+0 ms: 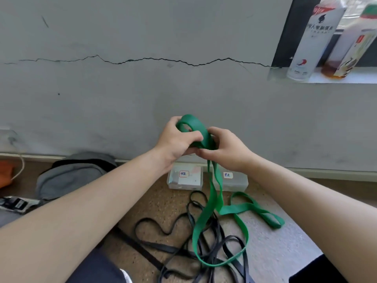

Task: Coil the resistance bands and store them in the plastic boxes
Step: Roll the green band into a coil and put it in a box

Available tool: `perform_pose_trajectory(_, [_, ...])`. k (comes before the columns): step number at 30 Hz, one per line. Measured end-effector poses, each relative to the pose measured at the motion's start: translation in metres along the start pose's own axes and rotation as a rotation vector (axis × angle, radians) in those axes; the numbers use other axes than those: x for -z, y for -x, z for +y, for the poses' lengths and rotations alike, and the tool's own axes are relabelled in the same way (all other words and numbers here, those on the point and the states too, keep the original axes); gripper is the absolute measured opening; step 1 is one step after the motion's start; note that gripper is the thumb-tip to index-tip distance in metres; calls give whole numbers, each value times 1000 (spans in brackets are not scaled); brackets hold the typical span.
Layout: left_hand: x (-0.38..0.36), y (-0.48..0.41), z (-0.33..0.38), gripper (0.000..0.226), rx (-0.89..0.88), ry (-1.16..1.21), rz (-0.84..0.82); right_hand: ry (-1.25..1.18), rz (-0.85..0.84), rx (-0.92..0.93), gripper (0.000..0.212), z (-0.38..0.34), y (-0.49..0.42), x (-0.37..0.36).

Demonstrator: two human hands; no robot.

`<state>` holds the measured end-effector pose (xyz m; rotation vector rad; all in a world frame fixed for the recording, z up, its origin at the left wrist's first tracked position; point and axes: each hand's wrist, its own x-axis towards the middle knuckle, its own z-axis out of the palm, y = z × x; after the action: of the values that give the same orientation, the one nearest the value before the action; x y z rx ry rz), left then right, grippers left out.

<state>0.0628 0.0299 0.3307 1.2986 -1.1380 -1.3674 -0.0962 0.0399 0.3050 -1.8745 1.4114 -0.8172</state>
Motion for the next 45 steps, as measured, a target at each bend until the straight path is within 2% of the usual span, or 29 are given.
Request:
perform_pose_trajectory(2, [1, -2, -2, 54, 24, 10, 10, 62, 0, 14, 16, 3, 2, 0])
perform_pose_trajectory(5, [4, -5, -1, 63, 77, -58, 43, 122, -41, -13, 19, 8, 6, -1])
perform_pose_trajectory(8, [13, -9, 1, 30, 65, -217, 80, 151, -70, -60, 17, 12, 8, 0])
perform_pose_trajectory(10, [16, -9, 2, 16, 43, -233, 84, 146, -87, -56, 18, 11, 10, 1])
perform_pose_trajectory(12, [17, -8, 2, 14, 30, -225, 76, 66, -101, -69, 35, 8, 12, 3])
perform_pose_trajectory(15, [15, -4, 4, 17, 47, -179, 58, -135, -55, -123, 36, -4, 15, 9])
perform_pose_trajectory(18, [10, 4, 9, 14, 46, -97, 15, -210, 1, -166, 53, -8, 13, 9])
perform_pose_trajectory(22, [2, 12, 10, 27, 62, -10, 26, -326, -35, -162, 32, -11, 14, 5])
perform_pose_trajectory(25, [0, 15, 9, 36, 108, 76, 65, -405, -35, -156, 28, -12, 14, 8])
perform_pose_trajectory(29, [-4, 23, 13, 28, 88, 172, -23, -658, -87, -178, 24, -16, 15, 13])
perform_pose_trajectory(32, [-6, 28, 13, 18, 17, 242, -132, -840, -108, -204, 22, -17, 16, 20])
perform_pose_trajectory(36, [-16, 33, 12, 14, -205, 181, -130, -952, -157, -217, 16, -17, 16, 22])
perform_pose_trajectory(41, [-27, 35, 12, 13, -465, -8, -111, -1011, -186, -218, 19, -12, 15, 23])
perform_pose_trajectory(45, [-20, 34, 16, 20, -529, -122, -201, -994, -271, -251, 24, -12, 19, 26])
